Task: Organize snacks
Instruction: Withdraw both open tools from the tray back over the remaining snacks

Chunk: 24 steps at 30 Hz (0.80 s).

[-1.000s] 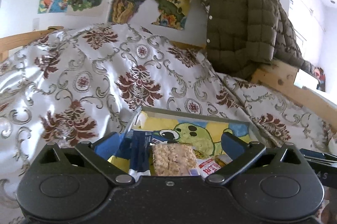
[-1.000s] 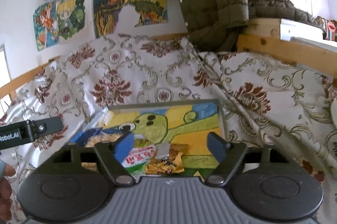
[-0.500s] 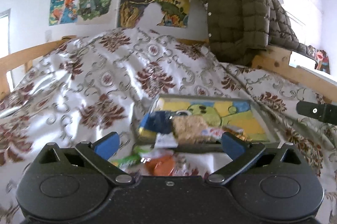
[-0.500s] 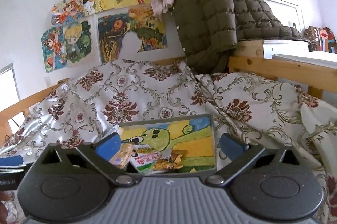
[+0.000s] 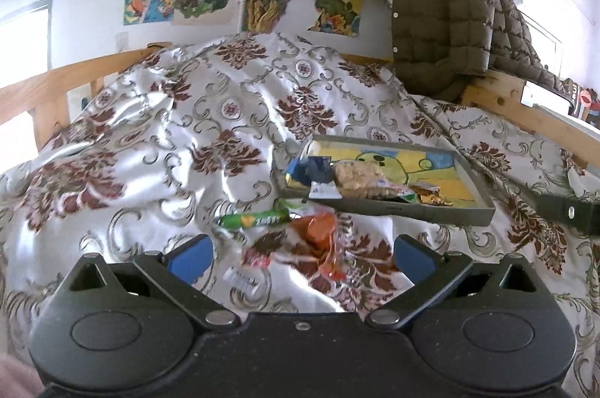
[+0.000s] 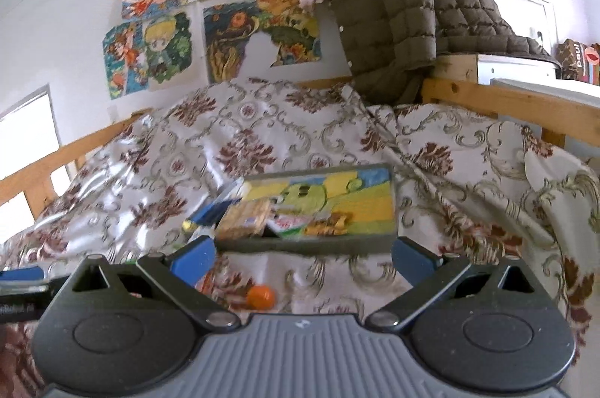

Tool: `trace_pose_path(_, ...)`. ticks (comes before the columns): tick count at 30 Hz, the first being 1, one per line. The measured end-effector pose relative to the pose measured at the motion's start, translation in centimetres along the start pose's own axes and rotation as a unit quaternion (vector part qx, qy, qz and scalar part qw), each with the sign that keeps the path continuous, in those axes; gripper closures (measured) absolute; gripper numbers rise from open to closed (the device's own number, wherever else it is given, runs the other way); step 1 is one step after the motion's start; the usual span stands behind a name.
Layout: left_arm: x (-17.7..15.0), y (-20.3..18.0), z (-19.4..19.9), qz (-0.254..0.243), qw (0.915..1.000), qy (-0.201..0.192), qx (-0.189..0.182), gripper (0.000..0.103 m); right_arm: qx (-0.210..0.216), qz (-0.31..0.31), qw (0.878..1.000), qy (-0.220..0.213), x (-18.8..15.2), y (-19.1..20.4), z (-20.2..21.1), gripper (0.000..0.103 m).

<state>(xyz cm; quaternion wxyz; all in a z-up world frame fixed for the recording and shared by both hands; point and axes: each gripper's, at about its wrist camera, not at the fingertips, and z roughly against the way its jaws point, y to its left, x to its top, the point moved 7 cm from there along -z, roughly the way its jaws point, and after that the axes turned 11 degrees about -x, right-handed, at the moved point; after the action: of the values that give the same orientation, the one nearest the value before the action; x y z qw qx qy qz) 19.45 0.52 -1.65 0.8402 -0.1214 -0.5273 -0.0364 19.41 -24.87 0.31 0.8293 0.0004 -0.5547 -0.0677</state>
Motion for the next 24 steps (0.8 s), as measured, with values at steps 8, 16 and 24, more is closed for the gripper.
trace_pose_path(8,-1.8,-0.5,2.6,0.012,0.9999,0.006,0.008,0.001,0.0,0.013,1.0,0.026,-2.2,0.3,2.9,0.0)
trace_pose_path(16,-3.5,-1.1,4.6,0.009,0.9997,0.012,0.016,0.001,-0.008,-0.007,0.999,0.047,-3.3,-0.4,4.6,0.0)
trace_pose_path(24,-4.1,-1.3,5.6,0.01,0.9997,0.012,0.021,0.001,-0.005,0.005,0.998,0.061,-4.4,0.3,6.0,0.0)
